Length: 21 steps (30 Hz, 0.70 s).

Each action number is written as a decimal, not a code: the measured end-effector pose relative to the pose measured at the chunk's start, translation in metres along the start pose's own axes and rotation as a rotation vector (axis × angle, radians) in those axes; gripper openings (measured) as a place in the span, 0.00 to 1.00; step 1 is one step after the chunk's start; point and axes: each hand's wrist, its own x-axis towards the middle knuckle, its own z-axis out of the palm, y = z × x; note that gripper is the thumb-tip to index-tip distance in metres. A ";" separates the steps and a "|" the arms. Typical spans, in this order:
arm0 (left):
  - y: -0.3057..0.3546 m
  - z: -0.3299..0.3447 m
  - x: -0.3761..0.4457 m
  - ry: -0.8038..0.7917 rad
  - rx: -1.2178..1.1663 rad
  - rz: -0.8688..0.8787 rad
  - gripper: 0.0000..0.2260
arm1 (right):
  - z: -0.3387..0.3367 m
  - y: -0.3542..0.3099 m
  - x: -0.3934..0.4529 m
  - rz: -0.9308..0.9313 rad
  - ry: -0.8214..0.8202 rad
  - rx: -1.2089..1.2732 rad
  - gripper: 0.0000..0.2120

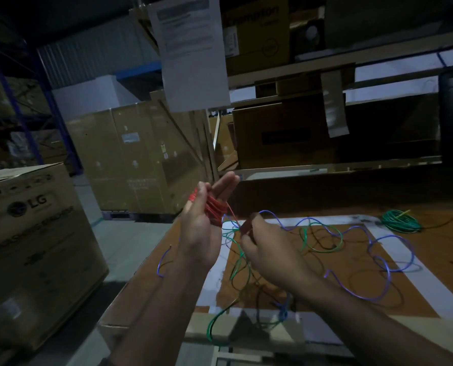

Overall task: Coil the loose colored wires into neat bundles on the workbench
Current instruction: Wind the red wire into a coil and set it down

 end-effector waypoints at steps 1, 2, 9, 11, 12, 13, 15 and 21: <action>-0.003 -0.001 0.000 -0.024 0.093 0.028 0.14 | -0.002 -0.004 0.000 -0.011 -0.014 -0.036 0.04; -0.005 -0.002 -0.001 -0.039 0.189 0.052 0.14 | -0.005 -0.008 0.000 -0.034 -0.013 -0.083 0.05; -0.012 -0.018 -0.006 -0.126 0.908 0.108 0.15 | -0.024 -0.018 -0.008 -0.385 0.141 -0.171 0.12; -0.010 -0.016 -0.008 -0.191 0.943 0.063 0.15 | -0.029 -0.015 -0.006 -0.474 0.198 -0.239 0.14; -0.009 -0.014 -0.010 -0.229 0.913 0.029 0.16 | -0.030 -0.012 -0.003 -0.500 0.252 -0.275 0.13; -0.008 -0.012 -0.012 -0.258 0.870 -0.010 0.18 | -0.032 -0.009 0.002 -0.506 0.304 -0.288 0.13; -0.006 -0.009 -0.016 -0.244 0.783 -0.109 0.23 | -0.036 -0.004 0.010 -0.455 0.370 -0.182 0.11; -0.006 -0.006 -0.022 -0.252 0.347 -0.323 0.19 | -0.042 0.010 0.031 -0.061 -0.075 0.523 0.25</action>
